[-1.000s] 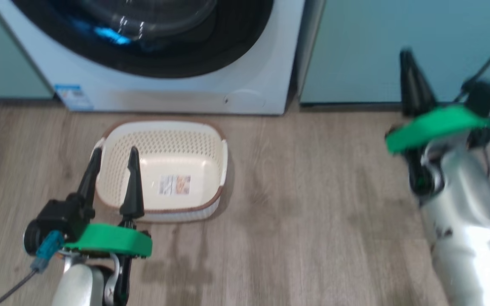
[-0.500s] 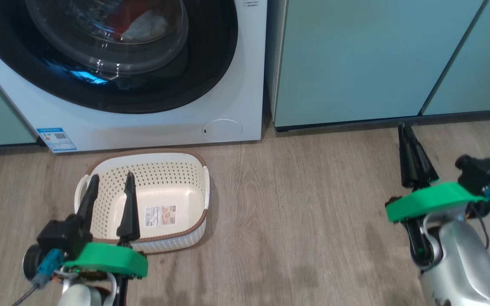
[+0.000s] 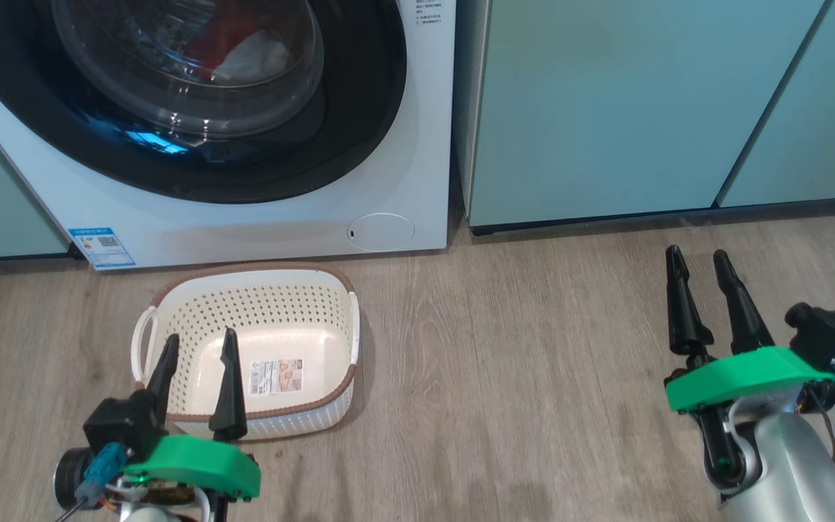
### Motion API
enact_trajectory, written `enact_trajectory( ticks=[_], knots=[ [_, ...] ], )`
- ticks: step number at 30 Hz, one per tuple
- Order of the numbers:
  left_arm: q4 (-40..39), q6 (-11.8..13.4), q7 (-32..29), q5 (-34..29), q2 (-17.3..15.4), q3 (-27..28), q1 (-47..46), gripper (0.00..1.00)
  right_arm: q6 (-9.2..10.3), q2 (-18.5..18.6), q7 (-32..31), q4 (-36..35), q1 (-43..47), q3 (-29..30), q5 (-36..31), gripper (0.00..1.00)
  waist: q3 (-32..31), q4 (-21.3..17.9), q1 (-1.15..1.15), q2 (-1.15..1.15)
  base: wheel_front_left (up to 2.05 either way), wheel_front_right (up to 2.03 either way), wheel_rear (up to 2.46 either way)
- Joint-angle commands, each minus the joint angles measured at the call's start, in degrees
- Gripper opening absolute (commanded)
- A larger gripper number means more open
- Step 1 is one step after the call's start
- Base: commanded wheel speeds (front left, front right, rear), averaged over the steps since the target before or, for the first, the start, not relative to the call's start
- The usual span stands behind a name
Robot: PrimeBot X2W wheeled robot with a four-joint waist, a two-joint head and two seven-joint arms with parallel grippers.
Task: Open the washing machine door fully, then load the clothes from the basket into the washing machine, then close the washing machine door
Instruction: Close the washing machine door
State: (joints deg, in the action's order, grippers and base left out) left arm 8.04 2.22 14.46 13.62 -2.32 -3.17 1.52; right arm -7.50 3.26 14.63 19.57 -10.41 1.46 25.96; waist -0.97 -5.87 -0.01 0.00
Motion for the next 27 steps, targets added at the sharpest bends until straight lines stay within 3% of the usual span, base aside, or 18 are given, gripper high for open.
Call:
enact_trajectory(
  ticks=[1,27],
  knots=[
    [-1.8,0.3,0.5,-0.2,-0.6,1.7,-1.2,1.00,0.01,-0.4,0.4,-2.2,-0.9,-1.3,0.1,1.00,-0.1,0.1,0.01,0.00,0.00,0.00,0.00],
    [-3.1,0.7,0.5,-2.0,-0.6,1.3,0.1,1.00,0.01,-0.4,0.4,-1.2,-0.4,-3.7,-1.5,1.00,-1.2,-0.3,0.01,0.00,0.00,0.00,0.00]
  ],
)
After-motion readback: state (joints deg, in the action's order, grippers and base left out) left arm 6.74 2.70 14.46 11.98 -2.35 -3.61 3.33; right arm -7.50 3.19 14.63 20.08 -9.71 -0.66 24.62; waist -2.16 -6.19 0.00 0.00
